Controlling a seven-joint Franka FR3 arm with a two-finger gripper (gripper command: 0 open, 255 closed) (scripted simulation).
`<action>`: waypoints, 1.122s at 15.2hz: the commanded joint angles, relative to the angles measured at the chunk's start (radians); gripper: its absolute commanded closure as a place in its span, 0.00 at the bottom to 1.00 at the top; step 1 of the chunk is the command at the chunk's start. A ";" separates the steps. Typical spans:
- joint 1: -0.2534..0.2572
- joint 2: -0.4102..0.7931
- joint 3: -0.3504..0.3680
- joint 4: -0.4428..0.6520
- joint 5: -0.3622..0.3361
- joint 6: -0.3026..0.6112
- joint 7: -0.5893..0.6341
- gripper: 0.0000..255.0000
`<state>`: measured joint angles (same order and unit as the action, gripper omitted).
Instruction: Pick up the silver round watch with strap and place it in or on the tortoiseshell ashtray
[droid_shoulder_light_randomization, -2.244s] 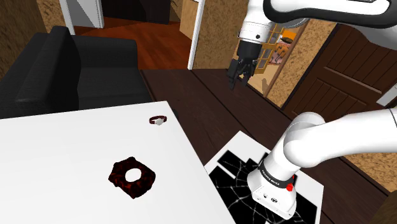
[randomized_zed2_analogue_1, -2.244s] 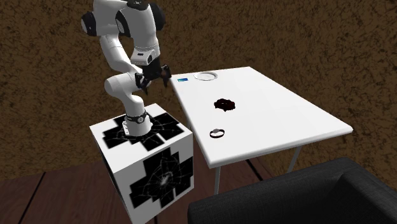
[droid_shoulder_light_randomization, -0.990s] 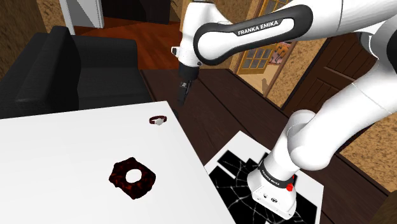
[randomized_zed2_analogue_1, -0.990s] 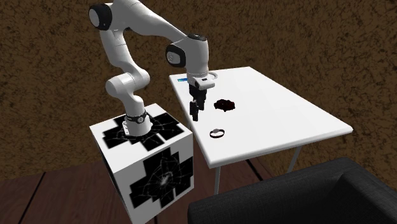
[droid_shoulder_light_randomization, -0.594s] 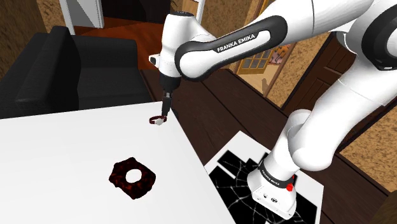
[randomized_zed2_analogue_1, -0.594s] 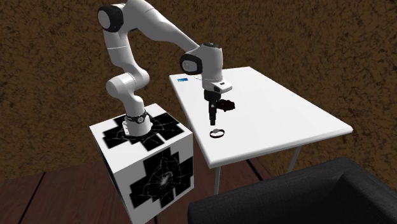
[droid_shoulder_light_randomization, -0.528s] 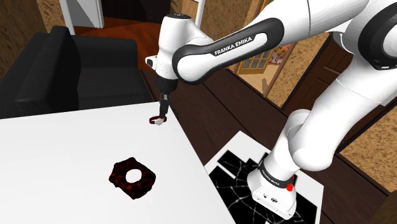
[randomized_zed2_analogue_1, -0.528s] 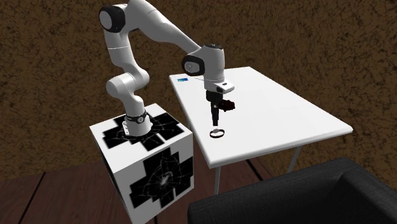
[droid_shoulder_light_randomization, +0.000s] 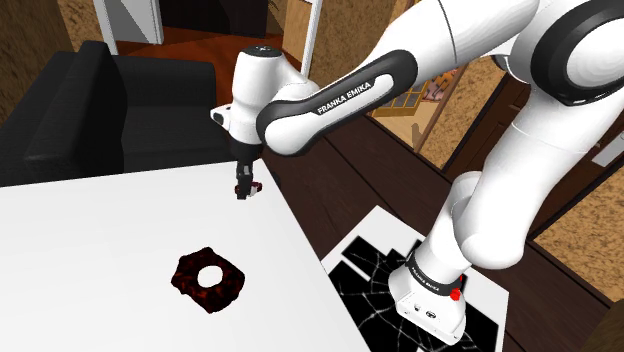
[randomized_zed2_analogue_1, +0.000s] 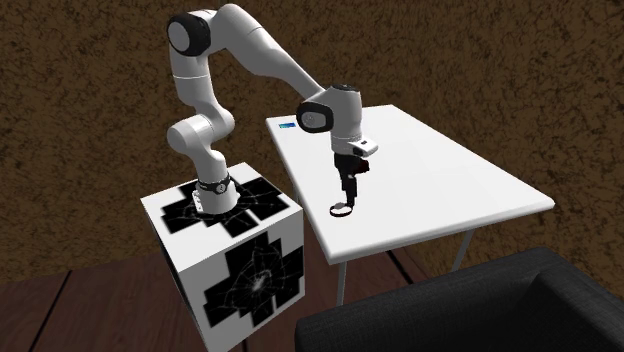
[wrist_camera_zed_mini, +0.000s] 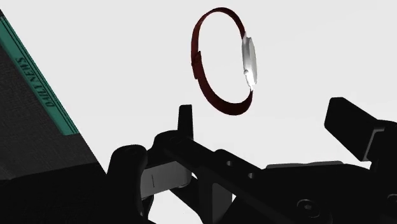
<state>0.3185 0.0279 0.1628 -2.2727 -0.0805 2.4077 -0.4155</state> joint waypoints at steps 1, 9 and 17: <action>0.000 0.021 -0.001 -0.004 -0.007 0.026 0.005 0.00; 0.000 0.027 -0.001 -0.006 -0.009 0.033 0.006 0.00; 0.000 0.027 -0.001 -0.006 -0.009 0.033 0.006 1.00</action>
<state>0.3183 0.0549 0.1617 -2.2783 -0.0900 2.4403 -0.4092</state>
